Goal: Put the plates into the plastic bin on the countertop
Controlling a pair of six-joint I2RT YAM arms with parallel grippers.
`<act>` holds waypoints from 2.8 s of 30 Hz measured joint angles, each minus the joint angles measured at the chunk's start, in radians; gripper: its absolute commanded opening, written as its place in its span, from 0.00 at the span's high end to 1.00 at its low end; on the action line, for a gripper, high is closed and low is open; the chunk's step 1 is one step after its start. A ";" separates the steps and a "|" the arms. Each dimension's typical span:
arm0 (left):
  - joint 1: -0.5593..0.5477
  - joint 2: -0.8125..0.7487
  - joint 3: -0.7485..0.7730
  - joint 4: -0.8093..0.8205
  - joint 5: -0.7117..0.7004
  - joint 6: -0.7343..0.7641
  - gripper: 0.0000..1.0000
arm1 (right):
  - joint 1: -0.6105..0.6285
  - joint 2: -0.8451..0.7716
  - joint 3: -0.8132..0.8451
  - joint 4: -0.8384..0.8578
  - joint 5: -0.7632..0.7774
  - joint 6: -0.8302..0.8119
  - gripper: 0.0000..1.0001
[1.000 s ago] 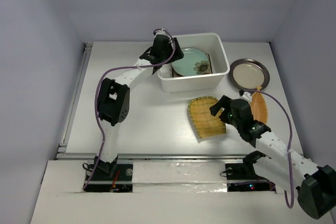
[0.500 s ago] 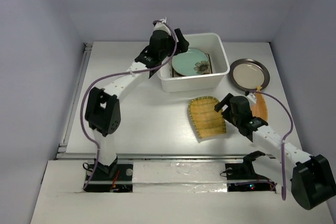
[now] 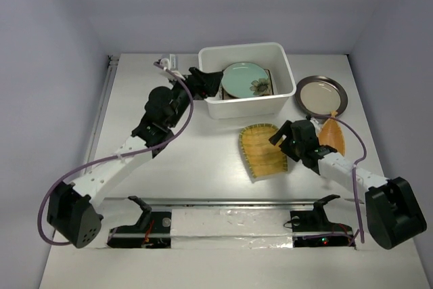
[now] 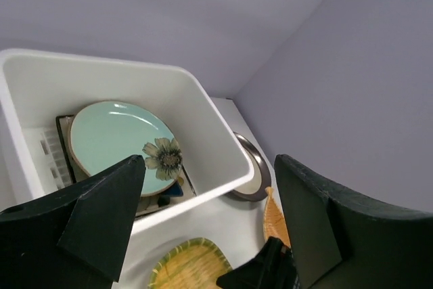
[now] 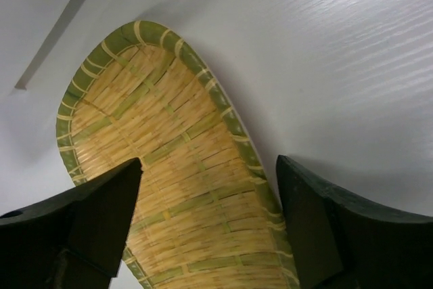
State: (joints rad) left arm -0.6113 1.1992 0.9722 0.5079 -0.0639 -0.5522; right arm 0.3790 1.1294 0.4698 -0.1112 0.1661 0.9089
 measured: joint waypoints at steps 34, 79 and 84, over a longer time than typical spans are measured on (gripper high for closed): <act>-0.028 -0.548 -0.387 -0.389 -0.152 0.001 0.50 | 0.008 -0.598 0.024 -0.234 -0.406 -0.076 1.00; -0.520 -0.235 -0.542 -0.175 -0.227 -0.122 0.84 | -0.131 0.796 1.108 -0.122 -0.300 -0.199 0.73; -0.560 -0.119 -0.488 -0.135 -0.230 -0.121 0.75 | -0.130 0.821 1.134 -0.144 -0.291 -0.229 0.41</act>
State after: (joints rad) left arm -1.1713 1.0805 0.4843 0.3729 -0.2939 -0.6731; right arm 0.2489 1.9499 1.6035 -0.2550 -0.1249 0.6796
